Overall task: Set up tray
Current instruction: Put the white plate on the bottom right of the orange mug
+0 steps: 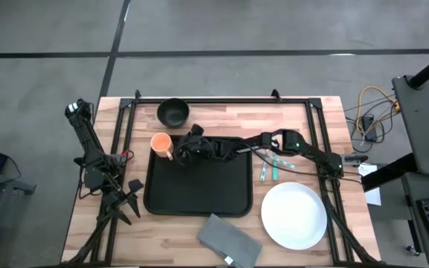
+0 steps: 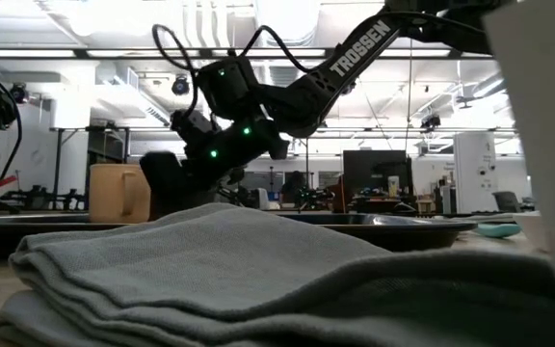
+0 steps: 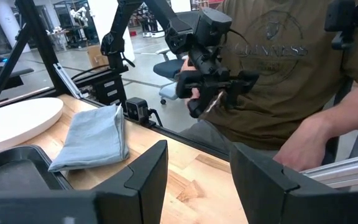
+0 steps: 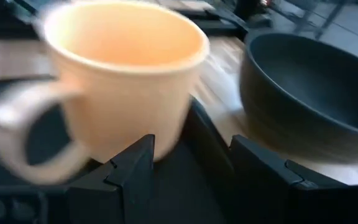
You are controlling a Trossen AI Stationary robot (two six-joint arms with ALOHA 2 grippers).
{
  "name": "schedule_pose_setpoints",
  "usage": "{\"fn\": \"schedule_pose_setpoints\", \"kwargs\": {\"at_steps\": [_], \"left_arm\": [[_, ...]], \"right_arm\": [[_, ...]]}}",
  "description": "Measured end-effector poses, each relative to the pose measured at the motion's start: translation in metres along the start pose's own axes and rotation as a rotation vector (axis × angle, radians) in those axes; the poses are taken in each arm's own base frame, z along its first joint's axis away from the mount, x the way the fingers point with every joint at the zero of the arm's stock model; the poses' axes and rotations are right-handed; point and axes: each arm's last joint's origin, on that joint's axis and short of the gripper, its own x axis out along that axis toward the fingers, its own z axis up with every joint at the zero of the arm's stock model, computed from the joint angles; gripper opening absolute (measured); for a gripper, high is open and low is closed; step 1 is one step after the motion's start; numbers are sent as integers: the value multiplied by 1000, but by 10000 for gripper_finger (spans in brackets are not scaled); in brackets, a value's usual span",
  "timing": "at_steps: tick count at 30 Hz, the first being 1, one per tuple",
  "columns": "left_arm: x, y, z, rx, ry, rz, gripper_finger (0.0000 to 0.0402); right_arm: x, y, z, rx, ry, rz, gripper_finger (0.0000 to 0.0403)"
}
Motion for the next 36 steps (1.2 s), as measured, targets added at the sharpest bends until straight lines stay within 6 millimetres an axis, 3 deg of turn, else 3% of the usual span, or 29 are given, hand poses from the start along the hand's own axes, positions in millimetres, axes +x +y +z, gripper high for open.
{"fn": "schedule_pose_setpoints", "kwargs": {"at_steps": [4, 14, 20, 24, 30, 36], "left_arm": [[0, 0, 0, 0, 0, 0, 155], [0, 0, 0, 0, 0, 0, 155], [0, 0, 0, 0, 0, 0, 155], [0, 0, 0, 0, 0, 0, 155], [0, 0, 0, 0, -1, 0, 155], [0, 0, 0, 0, 0, 0, 155]], "right_arm": [[-3, -6, 1, -3, 43, -122, 201], [-23, -2, 10, -46, 64, -56, 201], [-49, -6, 2, -53, 70, 166, 201], [-69, -8, -4, -21, -41, 351, 201], [-95, -17, -4, 1, -124, 373, 201], [-115, -14, -6, -18, -140, 437, 201]]}}
